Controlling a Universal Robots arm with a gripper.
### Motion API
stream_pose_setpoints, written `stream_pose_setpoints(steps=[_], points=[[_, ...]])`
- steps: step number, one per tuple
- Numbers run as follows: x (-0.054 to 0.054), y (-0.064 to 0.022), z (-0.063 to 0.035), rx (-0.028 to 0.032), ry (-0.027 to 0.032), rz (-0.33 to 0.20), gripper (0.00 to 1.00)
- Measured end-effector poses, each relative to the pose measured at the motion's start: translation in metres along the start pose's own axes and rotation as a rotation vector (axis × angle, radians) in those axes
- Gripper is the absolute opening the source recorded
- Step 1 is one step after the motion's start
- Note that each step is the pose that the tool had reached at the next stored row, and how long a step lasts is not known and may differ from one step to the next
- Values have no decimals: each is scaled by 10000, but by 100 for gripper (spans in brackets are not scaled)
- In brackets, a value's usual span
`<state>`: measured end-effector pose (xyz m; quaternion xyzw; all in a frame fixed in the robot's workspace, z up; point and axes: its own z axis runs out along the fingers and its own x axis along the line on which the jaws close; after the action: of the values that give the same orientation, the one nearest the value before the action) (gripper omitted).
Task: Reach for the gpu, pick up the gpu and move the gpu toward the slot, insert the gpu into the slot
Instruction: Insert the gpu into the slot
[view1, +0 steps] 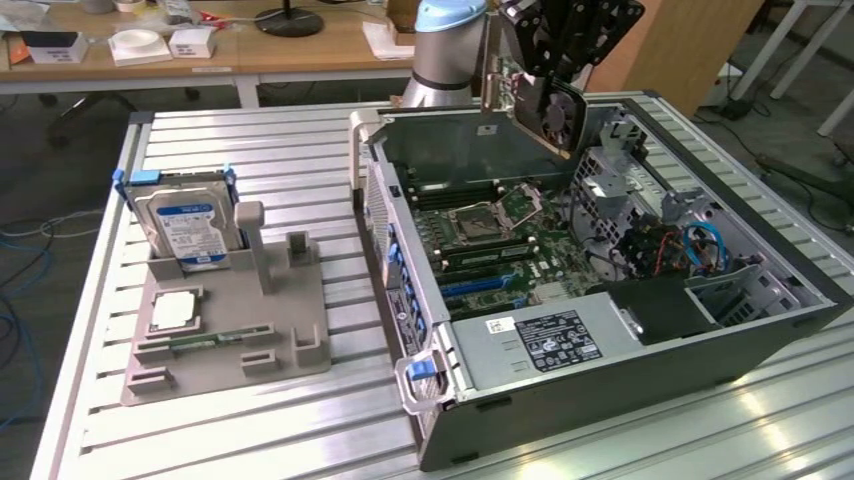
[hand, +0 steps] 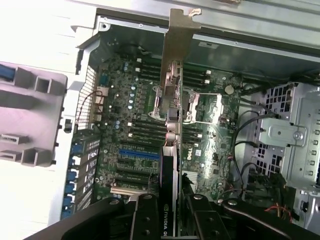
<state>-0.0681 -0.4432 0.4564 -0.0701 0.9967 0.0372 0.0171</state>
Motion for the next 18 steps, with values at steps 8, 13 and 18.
stream_pose_setpoints(steps=[8,13,18], points=[[18,-20,-2,-30,56,-777,27],[24,-28,-1,-51,98,-1333,27],[25,-29,10,-88,161,-2239,27]])
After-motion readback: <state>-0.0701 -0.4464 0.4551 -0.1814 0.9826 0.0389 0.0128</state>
